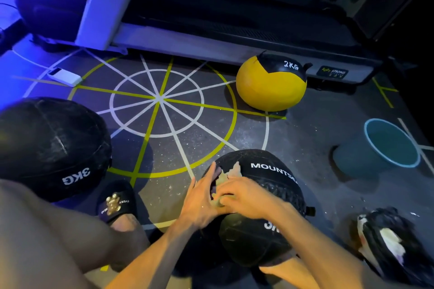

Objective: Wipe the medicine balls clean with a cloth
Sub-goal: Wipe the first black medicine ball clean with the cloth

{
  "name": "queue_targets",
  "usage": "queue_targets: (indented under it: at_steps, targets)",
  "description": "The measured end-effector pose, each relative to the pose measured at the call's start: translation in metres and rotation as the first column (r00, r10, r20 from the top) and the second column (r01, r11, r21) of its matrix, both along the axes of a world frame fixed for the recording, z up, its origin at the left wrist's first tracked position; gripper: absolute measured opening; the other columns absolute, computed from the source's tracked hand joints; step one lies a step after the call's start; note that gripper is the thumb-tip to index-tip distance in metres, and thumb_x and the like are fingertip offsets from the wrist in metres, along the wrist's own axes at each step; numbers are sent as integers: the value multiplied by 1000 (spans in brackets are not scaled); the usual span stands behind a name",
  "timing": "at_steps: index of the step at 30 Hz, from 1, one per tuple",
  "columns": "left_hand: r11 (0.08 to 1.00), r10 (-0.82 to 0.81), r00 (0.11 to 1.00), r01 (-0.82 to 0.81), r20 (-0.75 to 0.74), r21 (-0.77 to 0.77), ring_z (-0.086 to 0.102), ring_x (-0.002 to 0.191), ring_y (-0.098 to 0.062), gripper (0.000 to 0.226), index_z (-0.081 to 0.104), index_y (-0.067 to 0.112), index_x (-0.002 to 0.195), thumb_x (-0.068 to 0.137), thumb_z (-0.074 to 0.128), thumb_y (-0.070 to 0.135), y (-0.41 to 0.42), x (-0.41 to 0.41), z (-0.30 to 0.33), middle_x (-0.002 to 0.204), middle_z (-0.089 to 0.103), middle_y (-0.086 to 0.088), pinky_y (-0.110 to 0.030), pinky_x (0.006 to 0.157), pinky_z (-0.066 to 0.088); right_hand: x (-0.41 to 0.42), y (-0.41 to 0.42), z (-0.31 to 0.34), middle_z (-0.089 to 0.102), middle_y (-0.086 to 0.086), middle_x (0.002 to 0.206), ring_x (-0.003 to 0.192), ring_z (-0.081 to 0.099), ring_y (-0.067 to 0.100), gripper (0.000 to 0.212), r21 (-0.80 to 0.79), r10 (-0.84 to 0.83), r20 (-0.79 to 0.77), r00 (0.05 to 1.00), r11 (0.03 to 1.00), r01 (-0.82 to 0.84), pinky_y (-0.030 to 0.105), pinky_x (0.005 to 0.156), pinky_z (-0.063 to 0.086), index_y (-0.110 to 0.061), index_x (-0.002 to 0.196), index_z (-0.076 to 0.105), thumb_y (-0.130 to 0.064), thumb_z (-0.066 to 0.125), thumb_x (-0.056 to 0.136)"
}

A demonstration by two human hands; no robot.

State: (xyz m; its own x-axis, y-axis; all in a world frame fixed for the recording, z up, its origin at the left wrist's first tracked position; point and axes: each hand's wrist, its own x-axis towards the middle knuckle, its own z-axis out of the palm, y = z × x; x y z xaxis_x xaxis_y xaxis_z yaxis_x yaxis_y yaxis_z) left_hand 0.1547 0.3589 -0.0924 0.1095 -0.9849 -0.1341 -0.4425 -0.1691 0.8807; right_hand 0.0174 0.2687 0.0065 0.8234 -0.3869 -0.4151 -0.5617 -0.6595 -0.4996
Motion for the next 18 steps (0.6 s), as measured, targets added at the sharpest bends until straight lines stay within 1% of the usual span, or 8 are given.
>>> queue_targets:
  at_steps: [2,5,7,10,12,13,15,18]
  targets:
    - [1000,21,1000,-21,5,-16,13,139,24,135,-8,43,158,57,70,89,0,-5,6,158,23,34,-27,123,-7,-7,-17,13,67,-5,85,80,56,14,22,41,-69,-49,996,997,71,30,82,46,-27,94,75,-22,54,92]
    - [999,35,999,-35,7,-28,13,148,12,136,-4,35,163,60,65,93,-1,-7,6,161,24,29,-30,124,-6,-17,-28,18,73,-1,93,92,61,16,25,-101,-157,37,987,982,160,29,105,40,-29,100,73,-22,49,97]
    - [998,52,999,-52,5,-23,16,150,8,134,-1,35,163,61,63,95,-2,-2,2,162,26,28,-34,126,-4,-21,-16,15,70,-8,98,96,58,11,24,-170,-137,123,983,973,156,36,101,45,-32,103,70,-23,48,100]
    - [998,59,997,-58,42,-19,18,152,3,136,2,34,163,57,55,101,-1,8,0,161,26,27,-43,128,1,-36,8,8,66,-16,97,95,55,0,23,-94,-67,181,981,992,85,40,99,47,-28,95,71,-17,52,98]
    - [998,57,996,-56,71,-16,19,153,-1,136,8,34,162,54,55,102,0,13,2,162,27,23,-44,128,4,-52,9,10,72,-14,99,95,62,3,23,-32,-250,216,944,964,263,36,94,50,-32,98,75,-21,55,98]
    - [998,59,995,-58,80,-10,19,153,-4,136,12,34,162,53,57,101,0,16,3,164,27,19,-44,128,6,-62,8,11,74,-15,99,94,65,4,24,13,-385,256,887,919,395,33,91,52,-37,100,76,-23,57,99]
    - [999,46,994,-46,95,-5,21,154,-10,135,19,30,162,54,63,98,2,23,2,165,27,13,-43,128,13,-80,10,12,75,-18,98,94,68,2,25,154,-619,335,710,779,607,28,88,53,-42,99,75,-22,60,101]
    - [999,-33,983,33,179,3,19,155,-17,124,21,31,161,63,76,82,1,33,12,168,23,7,-39,127,17,-106,18,9,76,-11,95,91,69,5,23,357,-828,434,356,521,775,32,85,54,-31,98,76,-16,60,102]
